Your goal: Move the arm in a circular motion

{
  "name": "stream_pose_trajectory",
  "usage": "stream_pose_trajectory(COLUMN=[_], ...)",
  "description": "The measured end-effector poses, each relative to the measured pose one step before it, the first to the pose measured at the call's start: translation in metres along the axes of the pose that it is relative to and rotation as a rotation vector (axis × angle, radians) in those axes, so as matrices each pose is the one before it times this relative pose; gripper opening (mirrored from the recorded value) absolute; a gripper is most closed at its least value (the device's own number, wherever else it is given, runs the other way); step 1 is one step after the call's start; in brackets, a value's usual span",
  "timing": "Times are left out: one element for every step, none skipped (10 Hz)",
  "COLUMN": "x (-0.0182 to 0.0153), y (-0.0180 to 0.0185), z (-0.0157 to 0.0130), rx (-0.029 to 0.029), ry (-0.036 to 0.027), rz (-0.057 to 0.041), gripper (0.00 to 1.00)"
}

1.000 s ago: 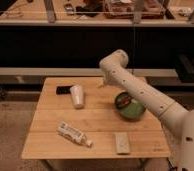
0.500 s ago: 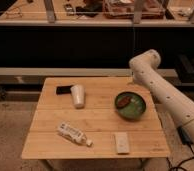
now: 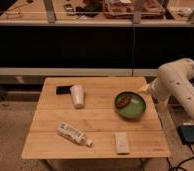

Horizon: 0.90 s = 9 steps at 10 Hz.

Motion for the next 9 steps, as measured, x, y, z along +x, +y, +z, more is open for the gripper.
stream_pose_trajectory(x=[-0.02729, -0.02453, -0.02939, -0.02554, -0.01924, -0.02733, -0.01519, -0.01278, -0.00534], y=[0.01678, 0.01752, 0.01492, 0.00424, -0.00329, -0.01525, -0.01687, -0.02782, -0.02623], z=[-0.00657, 0.00156, 0.00763, 0.01093, 0.01070, 0.01854, 0.01332, 0.01562, 0.01299], rx=[0.01478, -0.01248, -0.02816, -0.02727, -0.01951, -0.02559, -0.01520, -0.00979, -0.00684], ry=[-0.03541, -0.03098, -0.03774, -0.03795, -0.03257, -0.05319, -0.03788, -0.04253, -0.03547], rz=[0.02095, -0.00012, -0.02895, -0.05305, -0.05628, -0.10348, -0.07709, -0.09801, -0.08101], gripper=[0.80, 0.80, 0.80, 0.80, 0.80, 0.80, 0.80, 0.80, 0.80])
